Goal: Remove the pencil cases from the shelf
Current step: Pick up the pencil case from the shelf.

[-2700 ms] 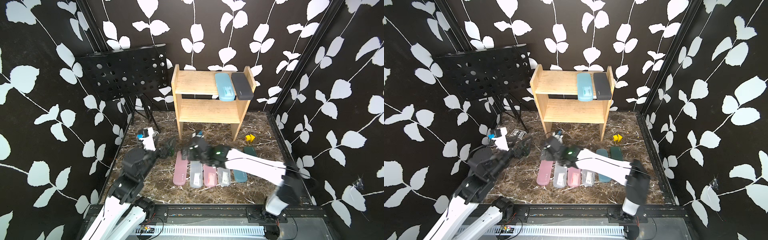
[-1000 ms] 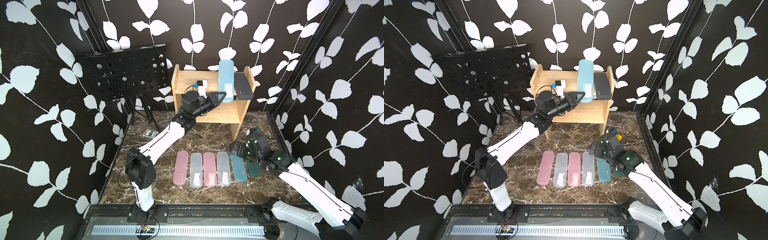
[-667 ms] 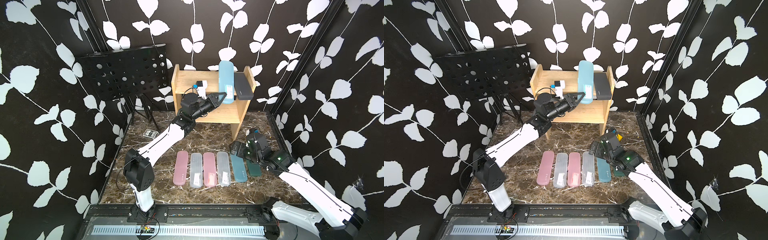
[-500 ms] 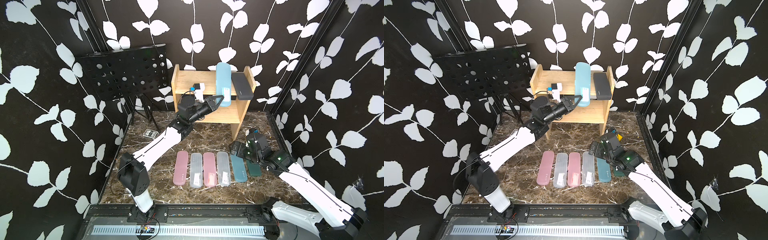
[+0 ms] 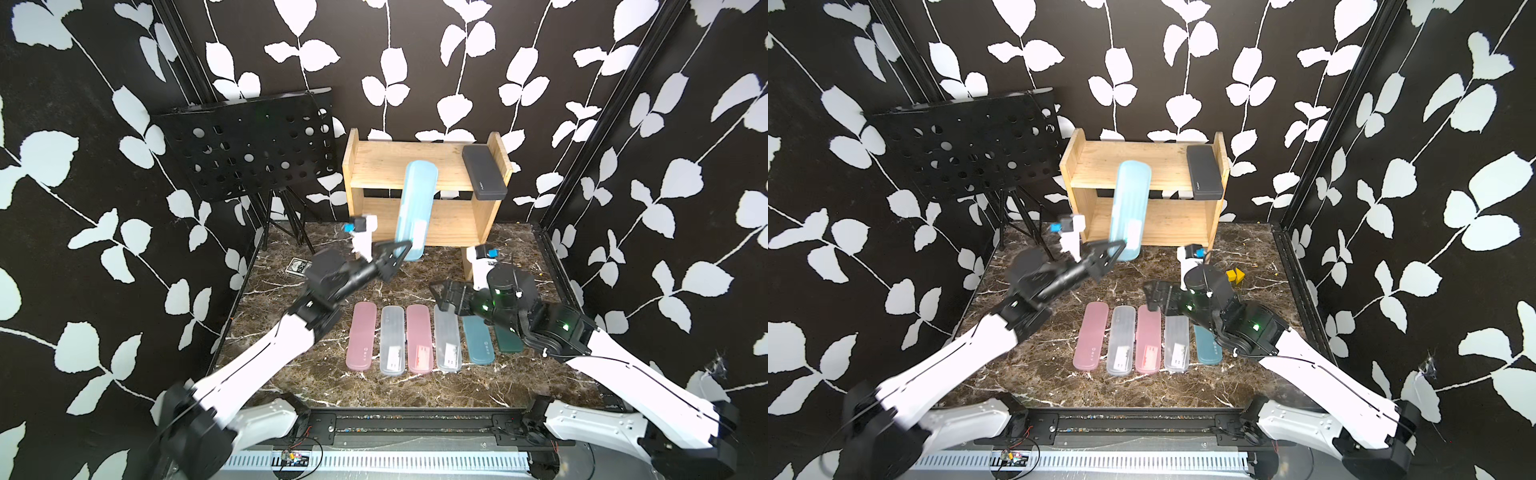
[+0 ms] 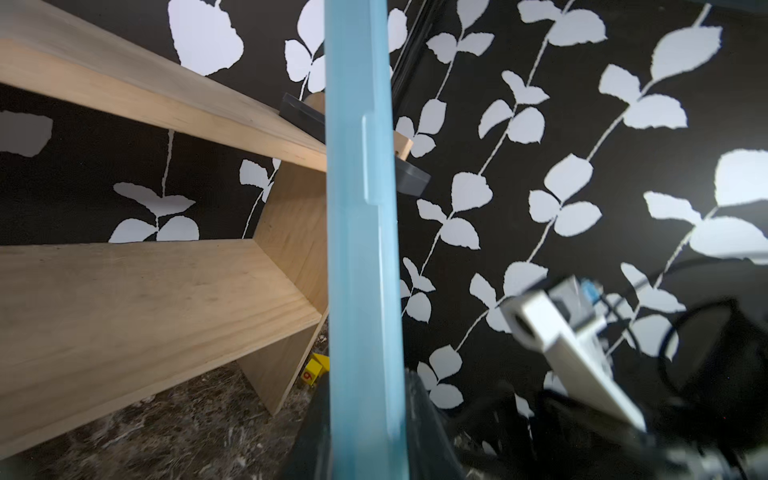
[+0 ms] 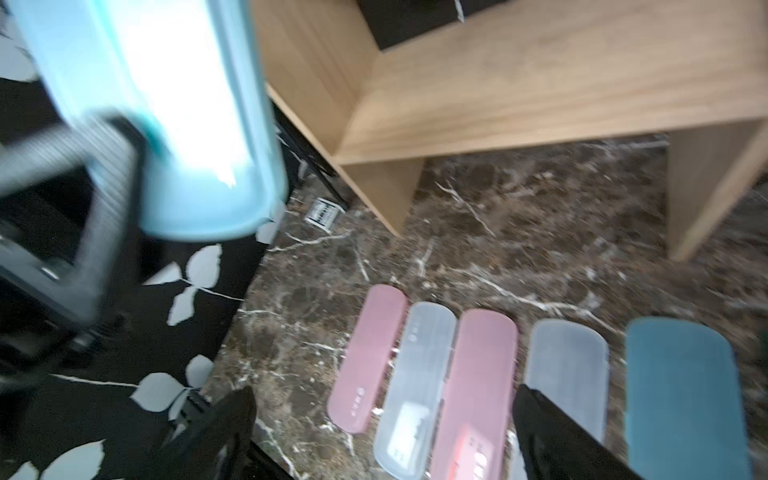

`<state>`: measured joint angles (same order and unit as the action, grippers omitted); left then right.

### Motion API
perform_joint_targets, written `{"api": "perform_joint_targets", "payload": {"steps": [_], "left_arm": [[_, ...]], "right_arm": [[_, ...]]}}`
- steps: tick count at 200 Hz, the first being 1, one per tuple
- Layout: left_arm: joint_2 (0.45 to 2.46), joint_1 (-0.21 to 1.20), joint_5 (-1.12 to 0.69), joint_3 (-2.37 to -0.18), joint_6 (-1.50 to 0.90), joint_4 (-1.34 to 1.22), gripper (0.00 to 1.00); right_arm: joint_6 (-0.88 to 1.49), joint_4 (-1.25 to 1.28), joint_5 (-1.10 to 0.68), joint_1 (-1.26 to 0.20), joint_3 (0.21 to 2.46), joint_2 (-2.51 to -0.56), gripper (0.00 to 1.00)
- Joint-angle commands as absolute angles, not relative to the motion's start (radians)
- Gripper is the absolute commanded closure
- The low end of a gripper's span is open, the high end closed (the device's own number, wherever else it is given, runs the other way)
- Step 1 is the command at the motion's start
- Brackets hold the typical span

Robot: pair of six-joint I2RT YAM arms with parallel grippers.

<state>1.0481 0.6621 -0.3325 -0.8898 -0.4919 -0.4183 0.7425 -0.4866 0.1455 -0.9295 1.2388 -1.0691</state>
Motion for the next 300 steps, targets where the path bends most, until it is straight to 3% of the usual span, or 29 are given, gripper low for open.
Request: {"api": "perform_joint_targets", "payload": {"steps": [1,53,152,250,257,261,268,281,300], "left_arm": [[0.885,0.661,-0.310,-0.825,-0.311,-0.361,1.00],[0.653,0.661,-0.220,-0.740,-0.236,-0.134,1.00],[0.574,0.661,-0.208,-0.693,-0.246,-0.087,1.00],[0.538,0.662,-0.180,-0.681,-0.253,-0.058,1.00],[0.537,0.661,-0.175,-0.681,-0.253,-0.058,0.91],[0.536,0.661,-0.171,-0.681,-0.254,-0.055,0.77],[0.534,0.661,-0.159,-0.681,-0.253,-0.047,0.39],[0.524,0.661,-0.123,-0.683,-0.252,-0.025,0.04],[0.486,0.661,-0.031,-0.670,-0.254,0.001,0.01]], "right_arm": [[0.681,-0.336,0.170,-0.983,1.362,-1.143,0.00],[0.649,-0.219,0.156,-1.068,1.549,-1.341,0.01],[0.627,-0.197,0.147,-1.104,1.723,-1.526,0.01],[0.632,-0.205,0.195,-1.100,1.680,-1.517,0.43],[0.634,-0.206,0.198,-1.100,1.673,-1.514,0.46],[0.635,-0.206,0.198,-1.099,1.671,-1.513,0.48],[0.637,-0.211,0.202,-1.097,1.668,-1.510,0.50],[0.641,-0.232,0.207,-1.092,1.665,-1.508,0.55],[0.656,-0.264,0.199,-1.078,1.657,-1.511,0.67]]}}
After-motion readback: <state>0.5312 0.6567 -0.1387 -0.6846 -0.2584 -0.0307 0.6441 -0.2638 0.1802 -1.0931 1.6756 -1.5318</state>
